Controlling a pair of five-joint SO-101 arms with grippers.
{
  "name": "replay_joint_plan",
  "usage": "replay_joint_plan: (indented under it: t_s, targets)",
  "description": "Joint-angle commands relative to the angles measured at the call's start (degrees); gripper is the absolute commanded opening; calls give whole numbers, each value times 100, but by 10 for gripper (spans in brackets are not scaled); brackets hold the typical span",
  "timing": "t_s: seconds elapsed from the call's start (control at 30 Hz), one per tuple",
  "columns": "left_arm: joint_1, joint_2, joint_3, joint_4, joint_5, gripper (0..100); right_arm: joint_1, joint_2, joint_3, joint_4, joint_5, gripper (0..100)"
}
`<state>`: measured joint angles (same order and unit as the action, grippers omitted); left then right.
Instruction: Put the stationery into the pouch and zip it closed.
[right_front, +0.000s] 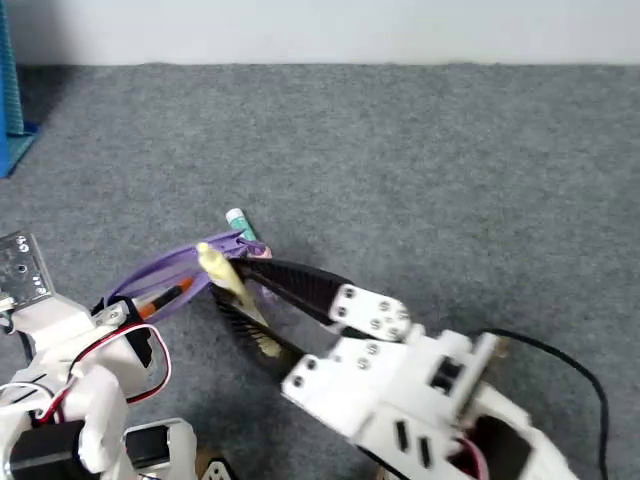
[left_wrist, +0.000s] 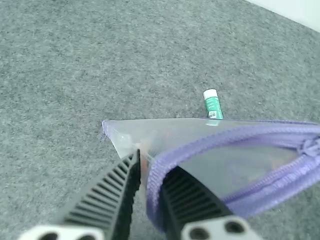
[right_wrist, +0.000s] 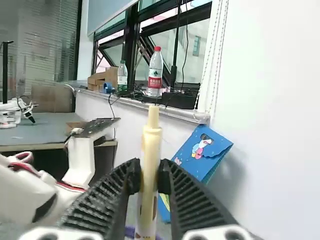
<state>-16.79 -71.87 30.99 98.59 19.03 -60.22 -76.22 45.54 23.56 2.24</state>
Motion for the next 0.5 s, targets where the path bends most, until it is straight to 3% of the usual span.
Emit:
replay_joint_plan:
  t_s: [0.0,0.23,0.37,0.47]
  targets:
    - [62,62,-295,18,79,12,-40,-22,651,-1305,62,8]
    - [70,35,-295,62,79,12,163,66,1749,-3925,123,8]
    - [325,26,-295,88,70,12,180,602,2057,-5191,1046,8]
    - [475,26,-295,88,79,12,189,1200,2092,-6088,1310,8]
